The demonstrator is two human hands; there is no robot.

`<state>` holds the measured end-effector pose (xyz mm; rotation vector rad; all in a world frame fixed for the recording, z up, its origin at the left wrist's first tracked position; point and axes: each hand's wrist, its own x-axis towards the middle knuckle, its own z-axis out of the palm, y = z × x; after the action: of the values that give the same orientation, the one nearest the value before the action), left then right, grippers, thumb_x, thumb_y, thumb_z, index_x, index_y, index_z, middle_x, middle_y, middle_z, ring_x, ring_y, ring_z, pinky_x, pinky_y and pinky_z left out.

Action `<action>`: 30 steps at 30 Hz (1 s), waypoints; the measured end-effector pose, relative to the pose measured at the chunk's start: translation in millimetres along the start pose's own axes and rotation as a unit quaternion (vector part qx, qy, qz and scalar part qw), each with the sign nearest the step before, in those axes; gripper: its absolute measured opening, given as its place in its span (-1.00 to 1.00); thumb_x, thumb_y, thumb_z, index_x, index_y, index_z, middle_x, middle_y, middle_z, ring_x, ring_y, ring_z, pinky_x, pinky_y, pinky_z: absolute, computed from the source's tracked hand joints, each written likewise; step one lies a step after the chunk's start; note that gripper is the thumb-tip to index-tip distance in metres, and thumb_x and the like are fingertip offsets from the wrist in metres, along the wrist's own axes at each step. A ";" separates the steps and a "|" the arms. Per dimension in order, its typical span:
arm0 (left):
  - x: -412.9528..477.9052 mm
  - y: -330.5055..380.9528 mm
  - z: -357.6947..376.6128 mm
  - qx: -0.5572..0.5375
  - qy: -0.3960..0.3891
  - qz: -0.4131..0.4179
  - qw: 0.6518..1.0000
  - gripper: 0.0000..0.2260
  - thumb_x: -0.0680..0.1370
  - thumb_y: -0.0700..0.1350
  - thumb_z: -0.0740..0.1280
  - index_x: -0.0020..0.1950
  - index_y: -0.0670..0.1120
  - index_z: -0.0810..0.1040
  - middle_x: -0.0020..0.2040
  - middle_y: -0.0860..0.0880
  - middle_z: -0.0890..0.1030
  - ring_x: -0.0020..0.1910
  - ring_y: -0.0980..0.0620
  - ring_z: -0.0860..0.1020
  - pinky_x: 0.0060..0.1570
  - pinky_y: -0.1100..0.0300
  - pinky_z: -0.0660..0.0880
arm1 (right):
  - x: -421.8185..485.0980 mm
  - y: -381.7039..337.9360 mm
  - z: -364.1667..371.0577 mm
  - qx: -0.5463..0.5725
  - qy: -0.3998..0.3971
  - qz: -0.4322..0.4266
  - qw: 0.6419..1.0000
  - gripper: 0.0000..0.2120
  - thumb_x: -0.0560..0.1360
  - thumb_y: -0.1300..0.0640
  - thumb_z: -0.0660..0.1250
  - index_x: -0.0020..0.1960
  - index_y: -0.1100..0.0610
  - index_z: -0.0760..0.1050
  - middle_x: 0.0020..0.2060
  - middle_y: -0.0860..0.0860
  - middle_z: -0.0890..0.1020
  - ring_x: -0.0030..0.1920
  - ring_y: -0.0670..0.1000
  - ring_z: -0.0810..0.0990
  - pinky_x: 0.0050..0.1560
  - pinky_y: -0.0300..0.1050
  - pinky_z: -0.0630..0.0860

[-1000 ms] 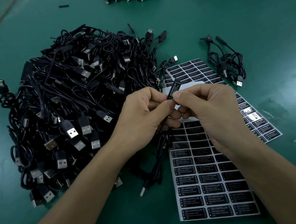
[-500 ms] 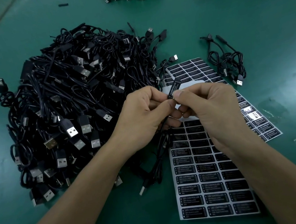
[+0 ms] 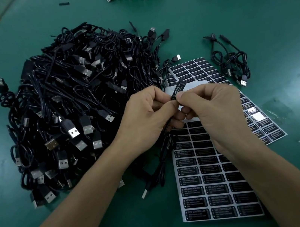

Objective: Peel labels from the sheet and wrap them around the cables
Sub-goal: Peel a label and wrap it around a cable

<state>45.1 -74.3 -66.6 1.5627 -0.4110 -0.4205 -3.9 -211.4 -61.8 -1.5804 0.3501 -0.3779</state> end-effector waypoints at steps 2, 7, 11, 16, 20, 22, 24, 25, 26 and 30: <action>-0.6 -0.1 1.0 -0.003 0.003 0.002 1.000 -0.86 0.61 -0.24 0.37 -0.13 -0.16 0.48 -0.31 -0.09 0.70 -0.37 0.01 0.68 -0.42 0.28 0.51 | 0.1 0.0 0.5 -0.001 0.003 0.001 1.000 -0.82 0.46 0.25 0.47 -0.31 0.17 0.62 -0.51 -0.03 0.59 -0.47 -0.12 0.54 -0.38 -0.30 0.50; -1.0 -0.1 2.1 -0.008 0.003 0.008 1.000 -0.85 0.61 -0.26 0.37 -0.15 -0.15 0.48 -0.31 -0.10 0.70 -0.38 0.01 0.68 -0.43 0.30 0.50 | 0.2 -0.1 0.2 -0.002 0.001 0.002 1.000 -0.83 0.46 0.25 0.47 -0.31 0.17 0.63 -0.51 -0.02 0.59 -0.46 -0.11 0.55 -0.36 -0.28 0.52; -0.6 -2.0 1.7 -0.010 0.003 0.019 1.000 -0.83 0.60 -0.28 0.37 -0.17 -0.15 0.49 -0.31 -0.13 0.70 -0.38 -0.02 0.68 -0.42 0.31 0.50 | 0.7 0.5 -0.2 -0.007 0.003 0.006 1.000 -0.80 0.44 0.25 0.47 -0.35 0.14 0.62 -0.51 -0.01 0.60 -0.45 -0.08 0.56 -0.36 -0.25 0.53; 0.6 -5.4 1.6 0.009 0.013 0.037 0.999 -0.87 0.54 -0.25 0.35 -0.19 -0.12 0.49 -0.31 -0.12 0.70 -0.39 -0.05 0.68 -0.41 0.31 0.49 | 0.7 0.5 0.7 -0.025 0.008 -0.001 1.000 -0.77 0.41 0.24 0.47 -0.41 0.09 0.60 -0.51 -0.02 0.60 -0.45 -0.09 0.55 -0.38 -0.28 0.50; 1.9 -7.2 1.1 0.030 0.021 0.042 0.998 -0.90 0.51 -0.21 0.34 -0.19 -0.09 0.48 -0.32 -0.09 0.70 -0.39 -0.06 0.68 -0.40 0.28 0.49 | 1.0 0.6 1.5 -0.035 0.011 -0.004 0.999 -0.77 0.40 0.22 0.48 -0.42 0.09 0.60 -0.51 -0.02 0.59 -0.45 -0.08 0.54 -0.38 -0.22 0.52; 2.3 -8.0 1.1 0.035 0.022 0.044 0.998 -0.90 0.51 -0.20 0.34 -0.19 -0.08 0.48 -0.32 -0.09 0.70 -0.39 -0.06 0.68 -0.40 0.27 0.49 | 1.3 1.1 1.5 -0.037 0.012 -0.002 0.999 -0.77 0.40 0.19 0.49 -0.42 0.09 0.60 -0.51 -0.02 0.60 -0.44 -0.06 0.53 -0.36 -0.18 0.53; 2.3 -8.5 1.1 0.039 0.021 0.046 0.998 -0.90 0.52 -0.19 0.34 -0.19 -0.08 0.49 -0.31 -0.09 0.70 -0.39 -0.06 0.68 -0.39 0.26 0.51 | 1.5 1.5 1.5 -0.035 0.012 -0.001 0.999 -0.76 0.41 0.16 0.51 -0.41 0.08 0.60 -0.50 -0.01 0.60 -0.44 -0.07 0.54 -0.35 -0.21 0.52; 2.2 -8.5 1.2 0.039 0.021 0.045 0.998 -0.91 0.52 -0.20 0.34 -0.18 -0.09 0.49 -0.32 -0.09 0.70 -0.40 -0.05 0.68 -0.39 0.26 0.52 | 1.4 1.3 1.6 -0.034 0.010 -0.002 0.999 -0.76 0.42 0.14 0.52 -0.41 0.07 0.60 -0.50 -0.01 0.60 -0.44 -0.08 0.54 -0.35 -0.22 0.52; 2.2 -8.4 1.2 0.039 0.021 0.045 0.998 -0.91 0.52 -0.20 0.34 -0.18 -0.09 0.49 -0.32 -0.09 0.70 -0.40 -0.05 0.67 -0.39 0.25 0.52 | 1.3 1.3 1.7 -0.032 0.009 -0.002 0.999 -0.76 0.42 0.14 0.52 -0.40 0.07 0.60 -0.50 -0.01 0.60 -0.44 -0.08 0.54 -0.35 -0.23 0.52; 1.4 -7.0 1.5 0.035 0.024 0.039 0.998 -0.92 0.53 -0.19 0.33 -0.16 -0.09 0.49 -0.32 -0.08 0.70 -0.40 -0.04 0.67 -0.40 0.26 0.52 | 1.2 2.0 1.3 -0.029 0.006 0.002 1.000 -0.77 0.43 0.12 0.52 -0.38 0.10 0.60 -0.50 -0.02 0.60 -0.44 -0.09 0.55 -0.35 -0.22 0.52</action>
<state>45.6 -76.1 -73.7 1.6159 -0.4524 -0.3105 -2.2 -210.8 -63.7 -1.6347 0.3761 -0.3775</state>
